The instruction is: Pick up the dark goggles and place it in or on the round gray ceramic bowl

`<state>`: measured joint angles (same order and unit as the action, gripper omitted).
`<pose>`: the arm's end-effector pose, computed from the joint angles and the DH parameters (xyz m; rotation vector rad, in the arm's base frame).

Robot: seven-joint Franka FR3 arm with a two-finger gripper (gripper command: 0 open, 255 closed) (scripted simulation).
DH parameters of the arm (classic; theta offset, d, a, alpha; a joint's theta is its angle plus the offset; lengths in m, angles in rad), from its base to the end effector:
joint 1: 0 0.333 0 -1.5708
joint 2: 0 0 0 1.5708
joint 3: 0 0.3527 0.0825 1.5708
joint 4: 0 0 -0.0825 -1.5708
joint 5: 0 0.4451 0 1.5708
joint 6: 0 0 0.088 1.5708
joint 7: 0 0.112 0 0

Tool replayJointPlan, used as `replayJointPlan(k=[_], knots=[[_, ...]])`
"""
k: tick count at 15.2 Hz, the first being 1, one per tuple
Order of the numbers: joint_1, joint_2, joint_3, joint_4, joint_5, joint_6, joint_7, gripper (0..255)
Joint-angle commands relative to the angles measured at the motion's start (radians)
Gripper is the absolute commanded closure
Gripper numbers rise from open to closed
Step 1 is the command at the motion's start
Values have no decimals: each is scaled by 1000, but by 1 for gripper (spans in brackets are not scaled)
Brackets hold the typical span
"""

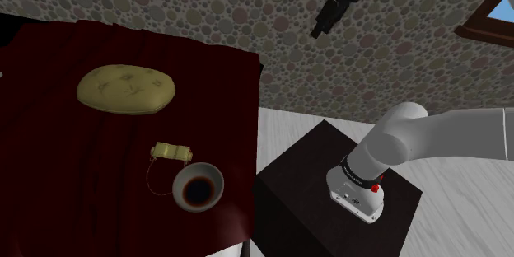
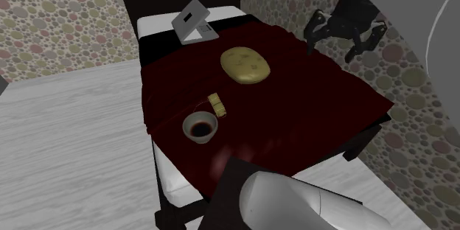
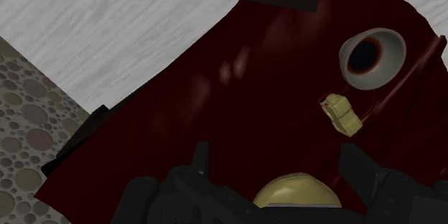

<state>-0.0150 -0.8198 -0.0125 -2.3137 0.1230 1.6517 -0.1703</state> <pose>0.3405 0.0019 0.6545 -3.0064 -0.2196 -0.2566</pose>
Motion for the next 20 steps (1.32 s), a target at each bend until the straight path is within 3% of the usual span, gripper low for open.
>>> replayJointPlan(k=[1,11,20], knots=[[0,0,0,0,0,0,0,0],[70,148,153,-132,53,298,48,0],[111,386,298,-150,54,568,109,0]])
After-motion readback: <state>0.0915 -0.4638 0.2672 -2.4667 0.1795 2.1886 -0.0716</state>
